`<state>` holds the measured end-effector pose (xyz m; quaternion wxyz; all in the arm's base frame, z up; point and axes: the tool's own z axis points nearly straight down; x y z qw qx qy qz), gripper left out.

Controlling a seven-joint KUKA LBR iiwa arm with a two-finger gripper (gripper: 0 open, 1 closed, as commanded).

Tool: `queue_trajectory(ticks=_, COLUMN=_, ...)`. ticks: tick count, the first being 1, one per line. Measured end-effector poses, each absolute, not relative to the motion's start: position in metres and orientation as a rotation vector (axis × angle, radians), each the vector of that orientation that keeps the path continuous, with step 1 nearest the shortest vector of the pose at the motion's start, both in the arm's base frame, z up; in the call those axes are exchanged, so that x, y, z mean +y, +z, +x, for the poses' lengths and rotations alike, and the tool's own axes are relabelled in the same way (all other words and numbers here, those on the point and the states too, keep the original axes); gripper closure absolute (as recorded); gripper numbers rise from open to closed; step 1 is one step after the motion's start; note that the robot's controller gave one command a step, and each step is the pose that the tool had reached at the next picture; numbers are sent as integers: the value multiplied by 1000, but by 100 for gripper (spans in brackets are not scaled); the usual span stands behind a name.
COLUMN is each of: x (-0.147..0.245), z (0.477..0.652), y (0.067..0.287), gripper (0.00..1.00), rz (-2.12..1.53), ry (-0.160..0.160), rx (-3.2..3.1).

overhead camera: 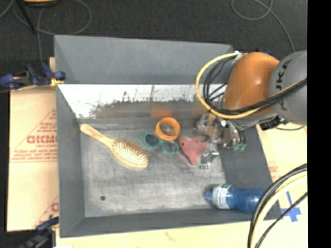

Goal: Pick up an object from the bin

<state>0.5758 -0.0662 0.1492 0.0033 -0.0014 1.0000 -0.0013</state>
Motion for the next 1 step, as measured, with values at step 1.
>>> queue_trajectory(ticks=1, x=-70, z=616, y=140, gripper=0, rz=-11, ry=-5, rx=3135)
